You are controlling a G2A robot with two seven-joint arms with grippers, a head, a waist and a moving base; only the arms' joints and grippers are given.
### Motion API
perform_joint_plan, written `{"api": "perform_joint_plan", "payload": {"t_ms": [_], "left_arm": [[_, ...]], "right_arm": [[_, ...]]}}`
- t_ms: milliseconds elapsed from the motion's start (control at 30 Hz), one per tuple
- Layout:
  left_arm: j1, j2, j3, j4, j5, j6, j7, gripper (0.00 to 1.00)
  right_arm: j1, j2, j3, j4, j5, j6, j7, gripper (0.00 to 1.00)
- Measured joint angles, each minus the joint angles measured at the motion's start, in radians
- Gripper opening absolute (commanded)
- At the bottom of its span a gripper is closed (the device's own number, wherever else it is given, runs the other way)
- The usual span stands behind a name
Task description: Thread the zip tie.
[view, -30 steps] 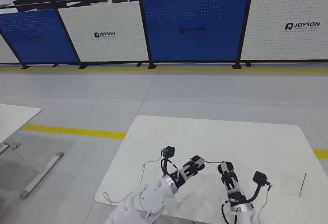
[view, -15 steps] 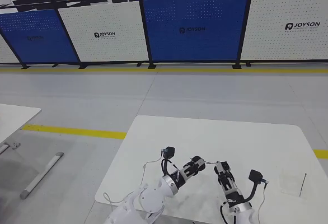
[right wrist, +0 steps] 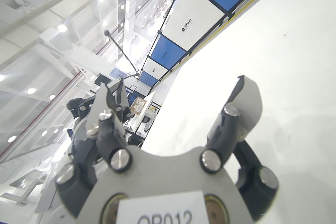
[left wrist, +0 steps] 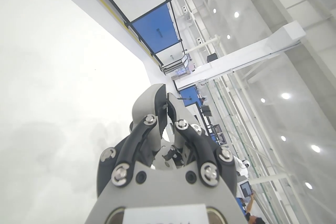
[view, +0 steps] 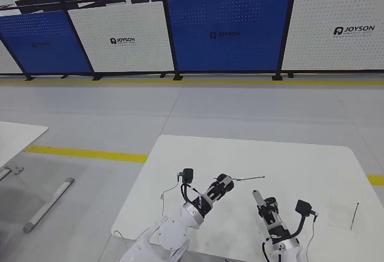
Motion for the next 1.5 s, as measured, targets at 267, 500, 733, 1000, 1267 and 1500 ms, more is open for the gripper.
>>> {"api": "perform_joint_plan", "payload": {"t_ms": [267,500,733,1000,1267,1500], "left_arm": [[0.004,-0.003,0.000,-0.012,-0.074,0.014,-0.021,0.00],[0.020,-0.007,-0.037,-0.046,-0.273,0.025,-0.047,0.00],[0.022,-0.004,-0.049,-0.051,-0.324,0.043,-0.108,0.00],[0.021,-0.005,-0.049,-0.047,-0.338,0.049,-0.097,0.00],[0.010,-0.013,-0.040,-0.042,-0.414,0.069,-0.063,0.00],[0.010,-0.013,-0.040,-0.042,-0.414,0.069,-0.063,0.00]], "right_arm": [[0.001,0.002,0.001,-0.014,-0.086,0.051,-0.035,1.00],[0.009,0.004,-0.024,-0.051,-0.288,0.197,-0.019,1.00],[0.025,0.006,-0.057,-0.047,-0.400,0.262,0.055,1.00],[0.032,0.007,-0.062,-0.039,-0.438,0.258,0.047,1.00],[0.077,0.011,-0.064,0.042,-0.597,0.153,-0.132,1.00],[0.078,0.011,-0.065,0.043,-0.564,0.155,-0.117,1.00]]}}
